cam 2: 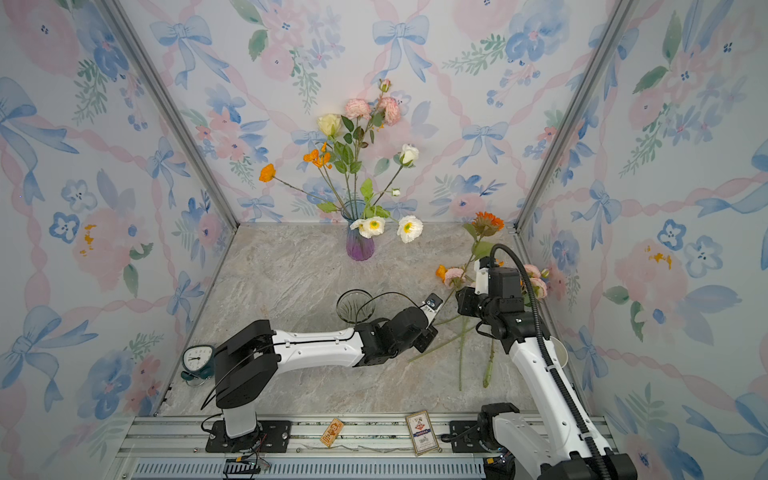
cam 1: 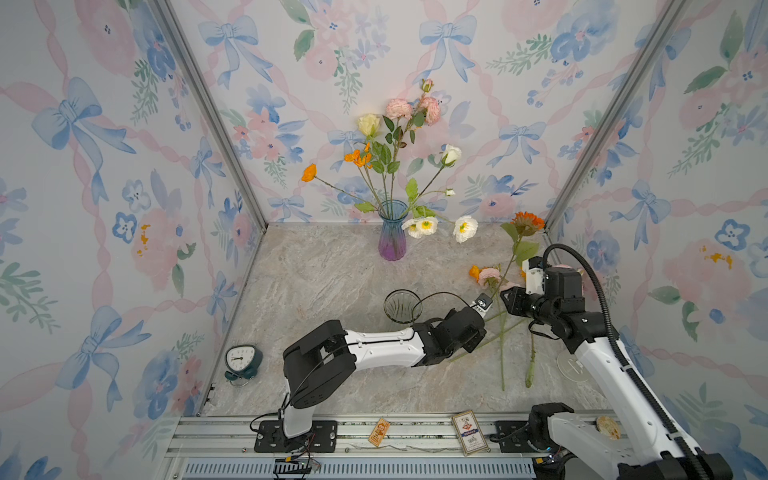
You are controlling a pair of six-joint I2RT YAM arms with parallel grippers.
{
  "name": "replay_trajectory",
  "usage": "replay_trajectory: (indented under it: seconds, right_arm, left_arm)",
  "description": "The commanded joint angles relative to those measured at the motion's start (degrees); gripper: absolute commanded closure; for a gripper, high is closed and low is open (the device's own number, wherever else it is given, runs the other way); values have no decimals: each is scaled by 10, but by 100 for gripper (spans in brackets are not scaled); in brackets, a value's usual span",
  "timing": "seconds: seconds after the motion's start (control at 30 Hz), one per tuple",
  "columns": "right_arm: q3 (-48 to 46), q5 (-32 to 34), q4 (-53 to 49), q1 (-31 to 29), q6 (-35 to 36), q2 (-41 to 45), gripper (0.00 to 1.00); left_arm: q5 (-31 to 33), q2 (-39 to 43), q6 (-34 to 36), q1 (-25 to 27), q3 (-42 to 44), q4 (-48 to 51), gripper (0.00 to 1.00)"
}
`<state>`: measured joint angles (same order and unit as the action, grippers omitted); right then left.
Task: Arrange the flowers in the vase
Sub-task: 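Raise the orange gerbera stem with the right gripper while the left opens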
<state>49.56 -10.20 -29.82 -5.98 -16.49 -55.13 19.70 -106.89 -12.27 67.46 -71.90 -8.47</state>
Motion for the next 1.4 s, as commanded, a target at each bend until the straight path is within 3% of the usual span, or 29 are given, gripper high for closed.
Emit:
replay_trajectory:
  seconds: [0.0,0.27,0.63,0.9,0.93,1.1,1.23,1.37]
  right_arm:
    - [-2,17,-9,6,-5,18,67]
    - [-11,-18,42,11,-19,19,63]
    - [5,-8,19,11,-38,-30,64]
    - [-16,-42,71,11,-38,-3,100]
    - [-15,-39,67,11,-36,2,100]
    - [-8,-7,51,12,-16,31,100]
    - [-11,-5,73,11,-2,73,100]
    - [-23,-35,143,3,10,140,100]
  left_arm:
    - [-3,10,8,-4,-4,-13,100]
    - [-36,22,18,11,9,-31,100]
    - [-3,43,20,27,19,-45,100]
    - [-43,46,43,28,33,-52,100]
    - [-55,47,50,28,35,-51,94]
    - [-147,94,115,27,55,-48,3]
    - [-231,163,207,26,62,-8,2]
    - [-230,243,265,23,89,15,2]
